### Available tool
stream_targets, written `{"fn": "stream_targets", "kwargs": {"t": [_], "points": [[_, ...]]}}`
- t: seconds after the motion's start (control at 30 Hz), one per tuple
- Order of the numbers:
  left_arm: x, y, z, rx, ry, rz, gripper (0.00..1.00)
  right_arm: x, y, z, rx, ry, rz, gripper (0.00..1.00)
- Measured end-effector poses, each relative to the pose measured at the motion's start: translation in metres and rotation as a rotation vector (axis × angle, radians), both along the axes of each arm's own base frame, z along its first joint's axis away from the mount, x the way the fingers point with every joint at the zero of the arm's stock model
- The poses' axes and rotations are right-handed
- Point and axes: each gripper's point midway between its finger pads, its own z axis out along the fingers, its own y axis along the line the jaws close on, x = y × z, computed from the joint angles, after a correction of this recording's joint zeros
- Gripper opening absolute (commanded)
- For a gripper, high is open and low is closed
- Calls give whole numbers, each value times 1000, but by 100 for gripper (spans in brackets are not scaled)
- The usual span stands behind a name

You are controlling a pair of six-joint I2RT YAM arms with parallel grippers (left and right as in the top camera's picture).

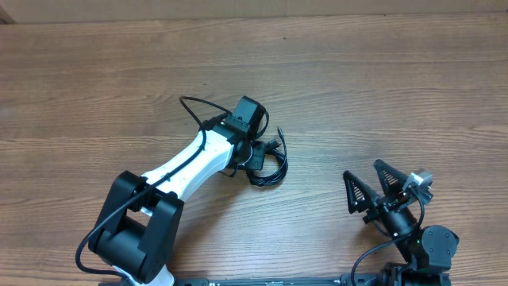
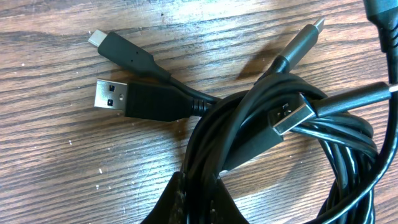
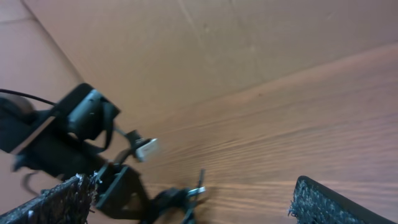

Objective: Untangle cables
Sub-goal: 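Reach the right gripper toward the bundle held by the left gripper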

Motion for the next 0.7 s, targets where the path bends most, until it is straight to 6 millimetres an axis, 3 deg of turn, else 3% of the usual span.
{"fn": "stream_targets", "kwargs": {"t": [0.13, 0.37, 0.47, 0.53, 0.7], "points": [[0, -1, 0, -5, 0, -1, 4, -2, 4, -6, 85, 72, 25, 100], [0, -3, 1, -14, 3, -3, 4, -14, -7, -29, 158, 419, -82, 100], [-2, -6, 1, -31, 13, -9, 4, -17, -2, -3, 176, 475, -55, 100], [-3, -10, 3, -53, 22, -15, 4, -16, 14, 22, 190, 438, 60, 100], [-1, -20, 17, -94, 34, -27, 4, -17, 31, 42, 243, 412, 194, 100]]}}
